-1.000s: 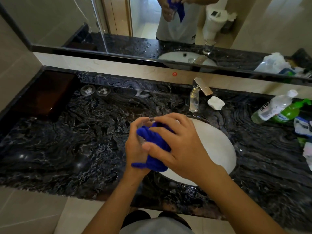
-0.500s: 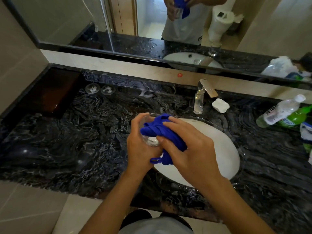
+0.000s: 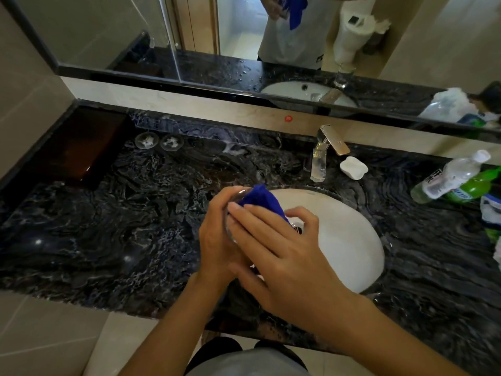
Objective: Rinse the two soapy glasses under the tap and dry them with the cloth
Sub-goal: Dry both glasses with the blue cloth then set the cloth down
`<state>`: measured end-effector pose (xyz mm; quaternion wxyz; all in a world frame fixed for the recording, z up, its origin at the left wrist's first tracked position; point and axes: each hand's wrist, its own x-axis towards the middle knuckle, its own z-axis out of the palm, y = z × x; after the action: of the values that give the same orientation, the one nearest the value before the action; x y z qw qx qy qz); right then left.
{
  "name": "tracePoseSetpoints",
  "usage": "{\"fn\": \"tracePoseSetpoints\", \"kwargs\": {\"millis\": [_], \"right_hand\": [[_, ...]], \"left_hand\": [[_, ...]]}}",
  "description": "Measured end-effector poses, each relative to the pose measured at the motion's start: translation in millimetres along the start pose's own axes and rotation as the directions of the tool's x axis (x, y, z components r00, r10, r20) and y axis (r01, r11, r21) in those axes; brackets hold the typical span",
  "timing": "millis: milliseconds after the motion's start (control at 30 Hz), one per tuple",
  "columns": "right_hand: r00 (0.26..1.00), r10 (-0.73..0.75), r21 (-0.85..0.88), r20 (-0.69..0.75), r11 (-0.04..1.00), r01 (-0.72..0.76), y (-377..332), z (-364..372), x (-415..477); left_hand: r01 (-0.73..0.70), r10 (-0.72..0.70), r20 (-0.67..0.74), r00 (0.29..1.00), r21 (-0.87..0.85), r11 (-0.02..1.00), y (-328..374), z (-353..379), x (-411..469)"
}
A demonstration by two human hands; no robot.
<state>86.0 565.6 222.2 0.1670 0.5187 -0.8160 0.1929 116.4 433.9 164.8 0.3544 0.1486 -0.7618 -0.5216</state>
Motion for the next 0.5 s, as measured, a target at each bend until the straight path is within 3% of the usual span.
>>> {"fn": "tracePoseSetpoints", "kwargs": {"millis": [33, 133, 200, 300, 400, 500], "right_hand": [[0.998, 0.014, 0.029, 0.061, 0.999, -0.016, 0, 0, 1], [0.958, 0.008, 0.093, 0.288, 0.995, -0.036, 4, 0, 4], [0.926, 0.015, 0.046, 0.378, 0.998, -0.036, 3, -1, 6], [0.948, 0.017, -0.099, 0.317, 0.995, 0.016, -3, -3, 8], [0.976, -0.101, -0.070, 0.192, 0.991, 0.116, -2, 0, 3], [0.958, -0.200, -0.052, 0.205, 0.975, 0.215, 7, -1, 1]], "left_hand": [[-0.007, 0.006, -0.005, 1.000, -0.026, 1.000, 2, 0, 2], [-0.319, 0.318, 0.028, 0.948, 0.038, 0.947, -9, -2, 0], [-0.371, 0.368, 0.079, 0.927, 0.028, 0.928, -14, -3, -1], [-0.344, 0.339, 0.111, 0.934, 0.025, 0.939, -14, 0, -2], [-0.254, 0.251, 0.068, 0.965, 0.023, 0.967, -13, 1, -3], [-0.269, 0.270, 0.054, 0.961, -0.016, 0.963, -15, 0, -5]]}}
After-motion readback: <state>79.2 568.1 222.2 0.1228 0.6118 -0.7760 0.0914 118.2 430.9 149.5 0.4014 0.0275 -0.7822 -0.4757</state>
